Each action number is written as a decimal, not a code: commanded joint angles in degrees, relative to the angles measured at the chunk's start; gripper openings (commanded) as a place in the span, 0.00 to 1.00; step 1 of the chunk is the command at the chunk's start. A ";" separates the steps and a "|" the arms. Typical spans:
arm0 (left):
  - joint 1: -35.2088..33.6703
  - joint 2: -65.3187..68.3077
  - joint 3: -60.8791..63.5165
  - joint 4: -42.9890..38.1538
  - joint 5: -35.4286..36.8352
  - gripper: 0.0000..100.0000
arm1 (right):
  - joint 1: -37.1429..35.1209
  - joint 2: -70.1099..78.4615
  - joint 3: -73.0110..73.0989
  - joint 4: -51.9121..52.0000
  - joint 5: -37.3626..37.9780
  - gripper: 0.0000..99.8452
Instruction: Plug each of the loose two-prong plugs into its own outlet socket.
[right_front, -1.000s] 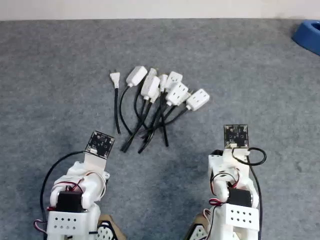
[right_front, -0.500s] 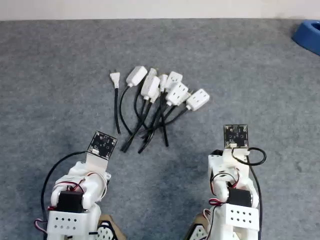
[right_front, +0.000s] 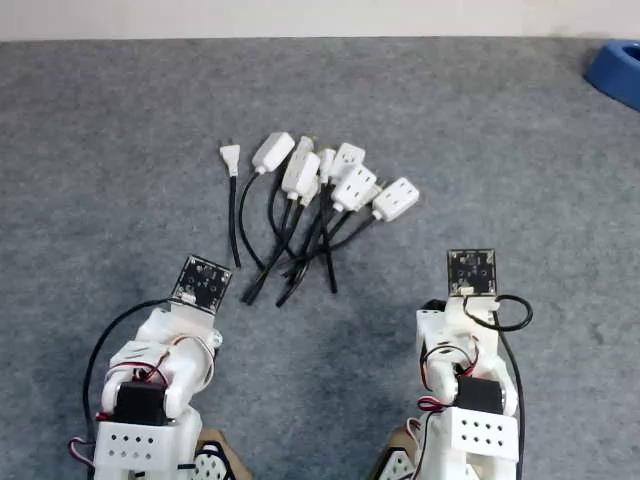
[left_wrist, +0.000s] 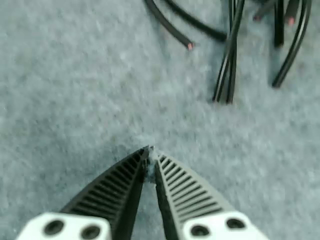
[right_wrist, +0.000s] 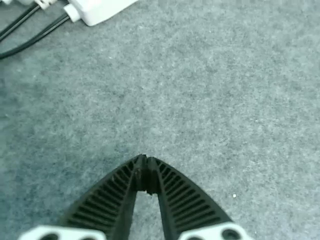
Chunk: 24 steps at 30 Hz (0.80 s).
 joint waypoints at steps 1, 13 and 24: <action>0.22 -0.40 0.84 -6.15 0.09 0.01 | -0.22 -0.48 7.87 0.48 -0.35 0.01; -2.51 -0.48 0.57 -13.10 0.09 0.01 | 0.84 -0.48 5.32 1.27 12.75 0.01; -19.21 -0.48 0.31 -35.08 0.09 0.01 | 0.48 -0.48 -24.31 24.66 1.93 0.01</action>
